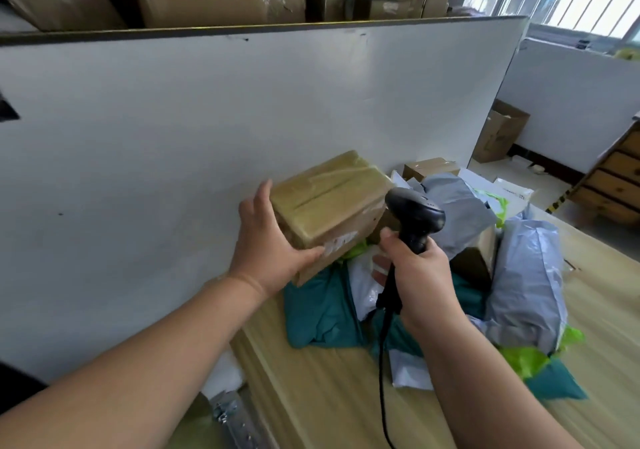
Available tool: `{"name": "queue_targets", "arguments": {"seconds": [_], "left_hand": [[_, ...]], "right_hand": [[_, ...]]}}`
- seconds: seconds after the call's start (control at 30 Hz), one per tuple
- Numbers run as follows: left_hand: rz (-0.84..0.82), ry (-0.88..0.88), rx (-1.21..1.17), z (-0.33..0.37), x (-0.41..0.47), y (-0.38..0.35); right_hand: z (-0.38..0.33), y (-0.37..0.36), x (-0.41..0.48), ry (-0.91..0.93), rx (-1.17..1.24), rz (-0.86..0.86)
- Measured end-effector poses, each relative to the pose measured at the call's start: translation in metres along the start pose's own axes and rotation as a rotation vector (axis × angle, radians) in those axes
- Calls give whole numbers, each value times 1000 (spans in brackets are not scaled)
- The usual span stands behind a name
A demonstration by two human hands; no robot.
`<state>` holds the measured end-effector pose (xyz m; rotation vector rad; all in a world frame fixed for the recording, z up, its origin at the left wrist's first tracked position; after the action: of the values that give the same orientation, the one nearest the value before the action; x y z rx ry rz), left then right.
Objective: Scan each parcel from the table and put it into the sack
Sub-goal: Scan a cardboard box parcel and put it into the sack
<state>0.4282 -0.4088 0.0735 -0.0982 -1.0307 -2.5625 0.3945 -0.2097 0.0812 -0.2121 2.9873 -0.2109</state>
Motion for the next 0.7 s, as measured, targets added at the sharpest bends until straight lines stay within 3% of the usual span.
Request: {"name": "queue_targets", "arguments": {"seconds": [0.4, 0.7], "left_hand": [[-142, -609, 679, -2, -181, 32], [-314, -622, 914, 8, -271, -11]], "right_hand": [[19, 15, -154, -64, -16, -3], [44, 66, -264, -165, -142, 29]]}}
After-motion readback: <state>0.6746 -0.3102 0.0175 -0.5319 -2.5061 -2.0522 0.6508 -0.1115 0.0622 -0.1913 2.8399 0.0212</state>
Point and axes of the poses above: each hand's wrist, its own x-axis towards the middle knuckle, its own y-axis out of the back of the hand, z = x × y, the point moved 1 cm from there along x, towards the middle knuckle, and after that the axes turned 9 degrees about -z, right-handed, at the moved point
